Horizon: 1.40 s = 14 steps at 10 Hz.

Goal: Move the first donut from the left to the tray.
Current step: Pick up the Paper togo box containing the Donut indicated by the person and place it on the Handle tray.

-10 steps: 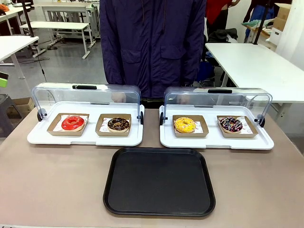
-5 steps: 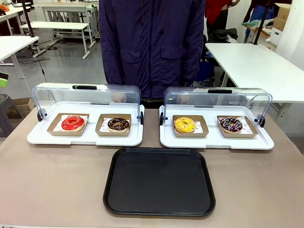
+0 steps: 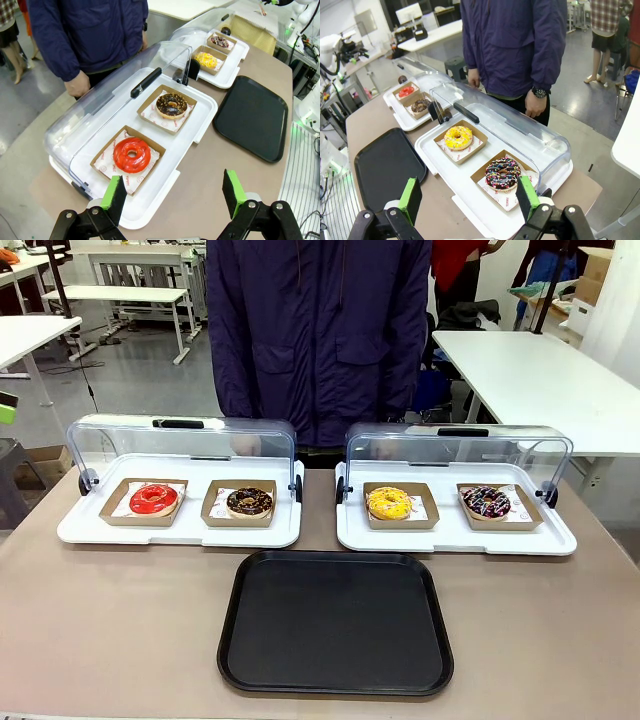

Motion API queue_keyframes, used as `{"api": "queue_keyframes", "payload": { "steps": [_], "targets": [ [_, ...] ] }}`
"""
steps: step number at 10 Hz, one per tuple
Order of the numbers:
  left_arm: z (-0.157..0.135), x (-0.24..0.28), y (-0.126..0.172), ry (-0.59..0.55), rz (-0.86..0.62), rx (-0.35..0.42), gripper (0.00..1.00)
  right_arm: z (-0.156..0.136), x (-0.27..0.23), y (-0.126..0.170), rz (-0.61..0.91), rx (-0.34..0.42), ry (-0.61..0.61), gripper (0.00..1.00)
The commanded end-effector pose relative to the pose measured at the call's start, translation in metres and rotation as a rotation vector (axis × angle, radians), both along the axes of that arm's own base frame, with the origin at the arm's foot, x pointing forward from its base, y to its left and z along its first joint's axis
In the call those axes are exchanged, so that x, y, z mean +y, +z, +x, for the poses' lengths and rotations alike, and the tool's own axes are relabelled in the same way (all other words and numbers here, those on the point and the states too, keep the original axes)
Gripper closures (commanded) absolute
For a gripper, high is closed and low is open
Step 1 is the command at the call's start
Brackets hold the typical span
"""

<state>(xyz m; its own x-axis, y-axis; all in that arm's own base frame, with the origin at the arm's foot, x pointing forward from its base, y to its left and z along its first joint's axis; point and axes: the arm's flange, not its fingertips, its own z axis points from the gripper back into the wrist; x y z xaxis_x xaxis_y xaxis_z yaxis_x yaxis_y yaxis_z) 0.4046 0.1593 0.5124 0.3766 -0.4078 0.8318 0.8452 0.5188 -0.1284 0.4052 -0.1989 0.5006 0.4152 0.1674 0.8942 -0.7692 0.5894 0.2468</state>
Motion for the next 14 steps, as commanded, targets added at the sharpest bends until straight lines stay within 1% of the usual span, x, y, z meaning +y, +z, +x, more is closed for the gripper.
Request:
{"api": "queue_keyframes", "payload": {
  "steps": [1,14],
  "targets": [
    [-0.0004,-0.0001,0.0007,-0.011,-0.005,-0.008,0.00,-0.0008,0.0026,0.0000,0.009,-0.019,0.001,0.00],
    [-0.0004,-0.0001,0.0007,-0.011,-0.005,-0.008,0.00,-0.0008,0.0026,0.0000,0.009,-0.019,0.001,0.00]
  ]
}}
